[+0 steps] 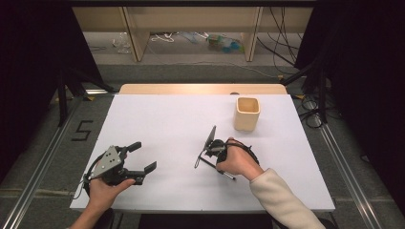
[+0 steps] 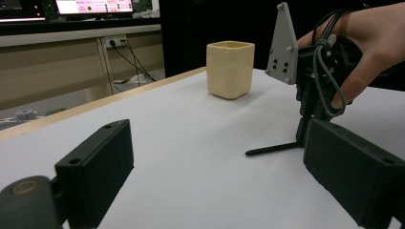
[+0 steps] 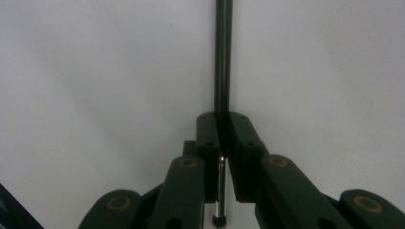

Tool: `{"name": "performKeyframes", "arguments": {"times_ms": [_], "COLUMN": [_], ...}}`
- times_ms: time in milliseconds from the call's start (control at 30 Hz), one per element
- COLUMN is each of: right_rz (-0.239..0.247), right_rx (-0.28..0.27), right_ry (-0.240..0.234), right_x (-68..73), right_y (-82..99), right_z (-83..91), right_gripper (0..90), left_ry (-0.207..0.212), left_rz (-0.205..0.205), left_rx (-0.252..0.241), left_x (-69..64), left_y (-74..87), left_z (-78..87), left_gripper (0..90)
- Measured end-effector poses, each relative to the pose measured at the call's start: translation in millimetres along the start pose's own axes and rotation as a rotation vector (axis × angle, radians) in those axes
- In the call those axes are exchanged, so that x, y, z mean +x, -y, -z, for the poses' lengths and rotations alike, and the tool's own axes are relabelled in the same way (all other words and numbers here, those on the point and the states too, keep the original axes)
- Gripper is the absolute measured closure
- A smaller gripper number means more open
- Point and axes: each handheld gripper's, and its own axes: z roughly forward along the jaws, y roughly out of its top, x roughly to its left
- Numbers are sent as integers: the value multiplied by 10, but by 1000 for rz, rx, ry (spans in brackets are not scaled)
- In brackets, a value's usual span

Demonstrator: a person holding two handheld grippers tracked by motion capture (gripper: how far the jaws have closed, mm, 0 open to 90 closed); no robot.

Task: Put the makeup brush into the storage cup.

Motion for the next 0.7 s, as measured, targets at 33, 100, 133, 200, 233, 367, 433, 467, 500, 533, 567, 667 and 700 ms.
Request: {"name": "performKeyframes", "arguments": {"times_ms": [33, 100, 133, 200, 233, 367, 433, 467, 500, 533, 567, 667, 700], "right_rz": [0, -12, -8, -2, 14, 55, 91, 115, 140, 157, 203, 473, 478], "right_rx": [0, -2, -6, -18, -33, -87, -122, -137, -153, -160, -174, -147, -146], "right_ry": [1, -12, -10, -6, -10, -5, -1, -2, -9, -18, -15, -56, -65], "right_x": [0, 11, 8, 3, -5, -35, -50, -55, -59, -44, -46, -5, 42], "right_y": [0, -1, 0, 5, 9, 44, 74, 90, 109, 127, 147, 225, 257], "right_z": [0, 3, 7, 28, 41, 123, 163, 187, 209, 241, 267, 316, 347], "right_gripper": [844, 844, 844, 844, 844, 844, 844, 844, 844, 844, 843, 842, 842], "left_ry": [0, 1, 6, 5, 1, 6, 11, 15, 22, 29, 37, 61, 65], "left_rz": [0, 2, 3, 3, 0, 0, -1, -9, -7, -5, -7, -6, -14], "left_rx": [0, 1, -7, -2, 6, 8, 8, 9, 12, 15, 18, 22, 31], "left_x": [0, -3, -2, -3, -3, -6, -10, -9, -16, -26, -33, -59, -66], "left_y": [0, 1, 4, 4, 4, 6, 6, 6, 8, 10, 11, 16, 12], "left_z": [-1, -2, -10, -8, -3, -7, -11, -14, -19, -25, -33, -65, -68], "left_gripper": [97, 97, 97, 97, 97, 99, 102, 104, 111, 116, 122, 135, 137]}}
